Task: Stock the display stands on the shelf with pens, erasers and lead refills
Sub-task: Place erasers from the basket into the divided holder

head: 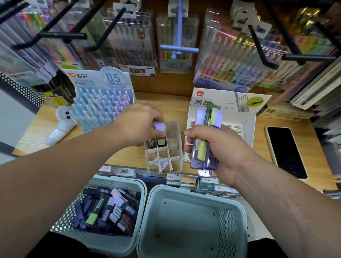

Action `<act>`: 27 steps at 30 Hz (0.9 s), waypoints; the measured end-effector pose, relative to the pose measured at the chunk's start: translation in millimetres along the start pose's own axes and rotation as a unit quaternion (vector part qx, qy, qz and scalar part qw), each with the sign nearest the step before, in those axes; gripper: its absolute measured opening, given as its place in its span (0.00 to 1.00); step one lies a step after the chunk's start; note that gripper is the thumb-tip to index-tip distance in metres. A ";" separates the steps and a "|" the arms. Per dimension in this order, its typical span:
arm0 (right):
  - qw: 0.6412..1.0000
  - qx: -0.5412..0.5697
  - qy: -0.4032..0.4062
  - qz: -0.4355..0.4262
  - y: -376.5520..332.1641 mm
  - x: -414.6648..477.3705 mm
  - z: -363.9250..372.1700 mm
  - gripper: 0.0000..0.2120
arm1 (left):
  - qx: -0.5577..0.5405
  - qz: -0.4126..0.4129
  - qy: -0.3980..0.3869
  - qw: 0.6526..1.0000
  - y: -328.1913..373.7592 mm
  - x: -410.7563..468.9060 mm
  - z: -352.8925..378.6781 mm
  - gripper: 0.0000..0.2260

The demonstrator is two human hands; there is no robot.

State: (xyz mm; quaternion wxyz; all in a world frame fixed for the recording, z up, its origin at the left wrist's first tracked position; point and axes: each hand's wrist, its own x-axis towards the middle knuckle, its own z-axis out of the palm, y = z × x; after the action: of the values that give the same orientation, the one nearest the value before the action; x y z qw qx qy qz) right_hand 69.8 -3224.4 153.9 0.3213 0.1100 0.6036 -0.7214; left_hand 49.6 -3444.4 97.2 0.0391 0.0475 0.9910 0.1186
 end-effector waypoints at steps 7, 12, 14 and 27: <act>1.000 -0.006 -0.014 0.007 2.6 2.3 1.2 0.06 | -0.028 0.002 0.024 0.999 2.1 -5.6 -4.4 0.25; 0.999 -0.019 -0.035 0.013 7.6 5.9 2.9 0.11 | -0.053 0.004 0.050 0.997 0.4 -13.7 -4.2 0.22; 0.999 -0.023 -0.041 0.018 10.2 7.4 4.1 0.11 | -0.116 -0.010 0.085 0.989 4.0 -17.6 -6.3 0.15; 0.992 -0.094 -0.076 0.021 15.4 8.5 14.9 0.12 | -0.583 -0.126 -0.073 0.799 52.0 -39.3 -29.2 0.08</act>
State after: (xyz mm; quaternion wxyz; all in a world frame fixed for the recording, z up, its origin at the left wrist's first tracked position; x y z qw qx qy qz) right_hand 75.9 -3242.3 140.7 0.3905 0.0368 0.6398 -0.6609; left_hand 90.4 -3404.9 140.5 0.1465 -0.1008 0.7263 0.6640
